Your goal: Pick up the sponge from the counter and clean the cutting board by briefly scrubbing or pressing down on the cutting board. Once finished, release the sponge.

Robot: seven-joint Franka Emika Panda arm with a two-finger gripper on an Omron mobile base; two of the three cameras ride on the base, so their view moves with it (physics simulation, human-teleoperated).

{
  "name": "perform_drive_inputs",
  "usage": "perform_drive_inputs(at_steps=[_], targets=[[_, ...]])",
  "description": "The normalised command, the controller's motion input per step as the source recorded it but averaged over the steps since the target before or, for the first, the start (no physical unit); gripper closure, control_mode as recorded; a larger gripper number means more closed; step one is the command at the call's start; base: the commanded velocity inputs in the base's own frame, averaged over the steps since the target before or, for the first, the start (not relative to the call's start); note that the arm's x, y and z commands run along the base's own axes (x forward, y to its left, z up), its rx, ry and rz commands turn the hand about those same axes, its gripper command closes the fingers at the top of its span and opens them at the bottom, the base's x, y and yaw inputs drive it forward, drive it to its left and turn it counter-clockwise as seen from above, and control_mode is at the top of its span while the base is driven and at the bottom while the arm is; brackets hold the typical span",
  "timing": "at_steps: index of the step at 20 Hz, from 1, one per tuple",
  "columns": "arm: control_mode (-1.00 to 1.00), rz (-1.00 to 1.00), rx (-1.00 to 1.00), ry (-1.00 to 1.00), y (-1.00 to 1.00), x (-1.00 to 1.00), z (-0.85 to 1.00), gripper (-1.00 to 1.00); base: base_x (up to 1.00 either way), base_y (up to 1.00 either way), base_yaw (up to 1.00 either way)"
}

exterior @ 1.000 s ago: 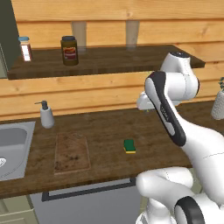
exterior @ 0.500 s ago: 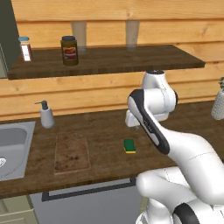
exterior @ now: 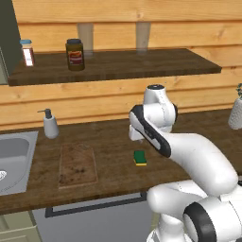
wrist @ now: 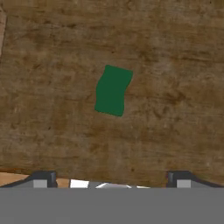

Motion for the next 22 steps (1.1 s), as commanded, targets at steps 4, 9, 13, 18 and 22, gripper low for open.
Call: perform_drive_inputs(at_steps=[4,9,13,18,22], targets=[[-1.0,0.0,0.0,0.0,0.0,0.46,-0.47,-1.0,0.0,0.0,0.0],[-1.0,0.0,0.0,0.0,0.0,0.28,-0.64,-1.0,0.0,0.0,0.0],[-1.0,0.0,0.0,0.0,0.1,0.34,-0.46,-1.0,0.0,0.0,0.0],[-1.0,0.0,0.0,0.0,0.0,0.15,-0.4,-1.0,0.0,0.0,0.0],[-1.0,0.0,0.0,0.0,0.0,0.06,-0.32,-1.0,0.0,0.0,0.0]])
